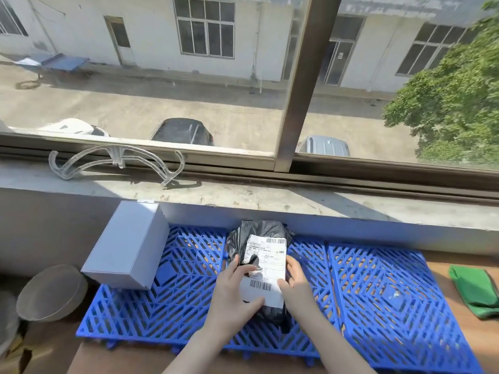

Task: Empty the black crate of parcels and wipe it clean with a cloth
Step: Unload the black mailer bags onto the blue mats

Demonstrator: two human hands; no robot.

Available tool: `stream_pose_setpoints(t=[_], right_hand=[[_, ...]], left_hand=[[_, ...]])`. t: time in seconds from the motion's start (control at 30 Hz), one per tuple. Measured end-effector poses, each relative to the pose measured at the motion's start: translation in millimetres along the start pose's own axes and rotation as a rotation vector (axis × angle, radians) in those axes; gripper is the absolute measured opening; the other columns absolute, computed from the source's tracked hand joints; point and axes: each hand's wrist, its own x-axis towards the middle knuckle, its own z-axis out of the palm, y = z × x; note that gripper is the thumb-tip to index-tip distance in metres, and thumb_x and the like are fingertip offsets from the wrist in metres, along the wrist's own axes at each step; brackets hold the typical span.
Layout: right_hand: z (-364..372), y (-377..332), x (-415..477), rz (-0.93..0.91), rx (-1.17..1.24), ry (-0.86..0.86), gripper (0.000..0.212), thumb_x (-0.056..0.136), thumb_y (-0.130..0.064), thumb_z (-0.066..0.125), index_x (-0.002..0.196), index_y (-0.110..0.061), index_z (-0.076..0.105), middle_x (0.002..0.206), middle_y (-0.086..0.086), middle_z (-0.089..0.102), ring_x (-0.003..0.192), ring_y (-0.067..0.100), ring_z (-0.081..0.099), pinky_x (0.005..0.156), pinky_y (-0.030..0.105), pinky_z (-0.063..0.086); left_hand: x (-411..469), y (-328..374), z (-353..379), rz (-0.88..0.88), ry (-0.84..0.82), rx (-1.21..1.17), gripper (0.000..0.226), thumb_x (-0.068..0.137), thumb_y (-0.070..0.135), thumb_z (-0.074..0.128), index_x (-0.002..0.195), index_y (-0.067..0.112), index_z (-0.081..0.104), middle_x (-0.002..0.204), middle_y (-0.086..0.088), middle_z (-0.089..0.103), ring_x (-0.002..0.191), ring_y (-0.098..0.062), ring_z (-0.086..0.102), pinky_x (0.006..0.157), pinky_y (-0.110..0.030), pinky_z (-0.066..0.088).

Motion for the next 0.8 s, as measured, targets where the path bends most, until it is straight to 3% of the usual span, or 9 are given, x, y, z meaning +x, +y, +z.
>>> stream_pose_setpoints(t=[0.1,0.27,0.33,0.43,0.5,0.63,0.73,0.8], right_hand=[[5.8,7.6,8.1,0.034,0.0,-0.008,0.058,0.088,0.011,0.04,0.118,-0.038,0.049,0.115,-0.019,0.064,0.109,-0.007,0.058,0.101,0.035,0.046],[9.0,13.9,18.4,0.022,-0.114,-0.033,0.055,0.093,-0.001,0.043,0.119,-0.05,0.044,0.115,-0.032,0.061,0.113,-0.006,0.055,0.102,0.036,0.044],[10.0,11.0,21.7,0.011,-0.204,-0.073,0.054,0.095,-0.009,0.042,0.125,-0.053,0.037,0.124,-0.029,0.056,0.118,-0.001,0.052,0.103,0.034,0.041],[10.7,7.6,25.7,-0.019,-0.331,-0.094,0.054,0.098,-0.016,0.041,0.145,-0.039,0.029,0.142,-0.013,0.045,0.129,0.008,0.043,0.106,0.029,0.035],[11.3,5.1,21.1,-0.055,-0.368,-0.029,0.056,0.098,-0.019,0.043,0.149,-0.036,0.026,0.146,-0.015,0.036,0.129,0.003,0.037,0.103,0.025,0.032],[14.0,6.6,-3.4,-0.235,-0.491,0.107,0.047,0.098,-0.017,0.047,0.142,-0.033,0.041,0.149,-0.013,0.03,0.133,0.002,0.033,0.106,0.023,0.033],[16.0,17.9,-17.9,-0.328,-0.654,0.102,0.041,0.094,-0.018,0.054,0.134,-0.026,0.053,0.152,-0.01,0.028,0.134,0.012,0.037,0.107,0.032,0.038],[18.3,22.0,-24.0,-0.315,-0.673,0.079,0.041,0.092,-0.022,0.056,0.133,-0.028,0.054,0.154,-0.016,0.023,0.135,0.012,0.037,0.105,0.031,0.04]], left_hand=[[2.7,-10.0,4.2,0.003,-0.016,0.025,0.056,0.071,0.035,0.076,0.119,0.046,0.052,0.154,0.012,0.028,0.138,0.008,0.014,0.104,-0.012,0.014],[9.6,-19.5,6.3,0.022,-0.017,0.067,0.052,0.077,0.037,0.075,0.114,0.057,0.044,0.158,0.012,0.02,0.144,-0.006,0.018,0.109,-0.02,0.017],[11.8,-20.7,6.8,0.014,-0.014,0.068,0.05,0.08,0.037,0.074,0.117,0.054,0.045,0.158,0.012,0.017,0.144,-0.006,0.015,0.109,-0.02,0.016],[13.9,-23.0,7.6,-0.004,0.006,0.069,0.049,0.083,0.038,0.072,0.122,0.05,0.046,0.159,0.012,0.013,0.145,-0.007,0.013,0.112,-0.022,0.017],[12.9,-24.7,7.3,0.009,0.019,0.113,0.048,0.084,0.041,0.07,0.125,0.049,0.047,0.159,0.014,0.01,0.145,-0.009,0.011,0.114,-0.025,0.018],[2.7,-34.9,6.2,0.153,0.078,0.216,0.049,0.09,0.044,0.06,0.137,0.039,0.046,0.159,0.013,0.015,0.144,-0.01,0.02,0.112,-0.031,0.024],[-6.3,-45.4,6.7,0.2,0.091,0.267,0.052,0.089,0.051,0.052,0.137,0.03,0.05,0.155,0.012,0.03,0.14,-0.014,0.03,0.11,-0.037,0.035],[-9.8,-50.5,7.0,0.205,0.068,0.299,0.057,0.087,0.055,0.05,0.139,0.03,0.049,0.154,0.014,0.032,0.142,-0.012,0.026,0.113,-0.038,0.032]])
